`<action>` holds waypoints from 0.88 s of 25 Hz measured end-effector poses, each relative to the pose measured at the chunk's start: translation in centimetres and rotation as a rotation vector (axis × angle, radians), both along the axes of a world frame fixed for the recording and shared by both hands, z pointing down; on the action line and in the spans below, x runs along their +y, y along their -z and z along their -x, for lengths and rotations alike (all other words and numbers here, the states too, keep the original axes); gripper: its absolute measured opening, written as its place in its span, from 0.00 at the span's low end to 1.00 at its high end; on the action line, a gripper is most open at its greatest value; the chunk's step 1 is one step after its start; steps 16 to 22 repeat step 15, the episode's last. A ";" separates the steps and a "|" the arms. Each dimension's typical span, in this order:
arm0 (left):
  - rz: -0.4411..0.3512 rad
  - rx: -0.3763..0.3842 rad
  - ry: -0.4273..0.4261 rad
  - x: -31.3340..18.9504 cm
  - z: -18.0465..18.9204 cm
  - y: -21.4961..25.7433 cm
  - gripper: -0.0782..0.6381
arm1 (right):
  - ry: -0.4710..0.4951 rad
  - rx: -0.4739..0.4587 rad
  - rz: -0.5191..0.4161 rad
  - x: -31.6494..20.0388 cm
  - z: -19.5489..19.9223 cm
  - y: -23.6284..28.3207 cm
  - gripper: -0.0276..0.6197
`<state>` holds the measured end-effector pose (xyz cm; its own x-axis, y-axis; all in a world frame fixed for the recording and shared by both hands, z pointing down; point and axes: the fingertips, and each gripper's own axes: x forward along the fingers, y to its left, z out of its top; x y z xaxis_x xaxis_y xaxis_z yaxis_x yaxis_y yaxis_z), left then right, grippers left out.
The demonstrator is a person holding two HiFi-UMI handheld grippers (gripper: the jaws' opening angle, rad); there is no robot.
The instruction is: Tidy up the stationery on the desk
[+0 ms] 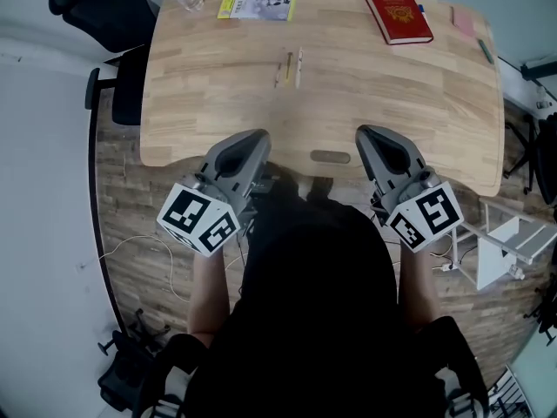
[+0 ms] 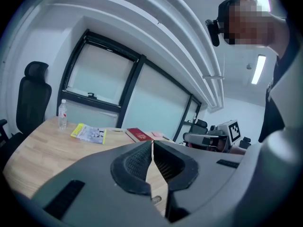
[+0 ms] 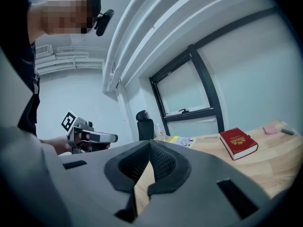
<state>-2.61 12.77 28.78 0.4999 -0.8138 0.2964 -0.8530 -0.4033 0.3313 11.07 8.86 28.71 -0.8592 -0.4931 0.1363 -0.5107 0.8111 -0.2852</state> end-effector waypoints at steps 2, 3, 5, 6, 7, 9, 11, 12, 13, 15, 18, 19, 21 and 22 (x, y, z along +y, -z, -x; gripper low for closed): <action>0.002 -0.002 0.002 0.3 0.1 -0.1 0.17 | 0.002 0.005 -0.003 0.2 0.1 0.0 0.08; 0.003 -0.002 0.002 0.4 0.1 -0.1 0.17 | 0.002 0.007 -0.004 0.3 0.2 -0.1 0.08; 0.003 -0.001 0.003 0.6 0.2 -0.2 0.17 | 0.006 0.011 -0.005 0.6 0.4 -0.2 0.08; 0.004 0.000 0.004 0.7 0.3 -0.3 0.17 | 0.008 0.014 -0.006 0.7 0.5 -0.3 0.08; 0.005 0.000 0.005 0.8 0.3 -0.3 0.17 | 0.010 0.017 -0.006 0.8 0.5 -0.4 0.08; 0.008 0.000 0.004 0.9 0.4 -0.4 0.17 | 0.011 0.024 -0.005 0.9 0.6 -0.5 0.08; 0.011 -0.002 0.004 1.0 0.4 -0.5 0.17 | 0.012 0.029 -0.007 1.0 0.7 -0.6 0.07; 0.011 -0.002 0.004 1.0 0.5 -0.5 0.17 | 0.014 0.030 -0.007 1.1 0.8 -0.6 0.07; 0.012 -0.001 0.004 1.0 0.5 -0.6 0.17 | 0.015 0.032 -0.008 1.1 0.8 -0.6 0.08; 0.012 0.001 0.005 1.1 0.6 -0.7 0.17 | 0.018 0.034 -0.010 1.2 1.0 -0.7 0.08; 0.012 0.001 0.005 1.1 0.6 -0.7 0.17 | 0.018 0.034 -0.010 1.2 1.0 -0.7 0.08; 0.012 0.001 0.005 1.1 0.6 -0.7 0.17 | 0.018 0.034 -0.010 1.2 1.0 -0.7 0.08; 0.012 0.001 0.005 1.1 0.6 -0.7 0.17 | 0.018 0.034 -0.010 1.2 1.0 -0.7 0.08; 0.012 0.001 0.005 1.1 0.6 -0.7 0.17 | 0.018 0.034 -0.010 1.2 1.0 -0.7 0.08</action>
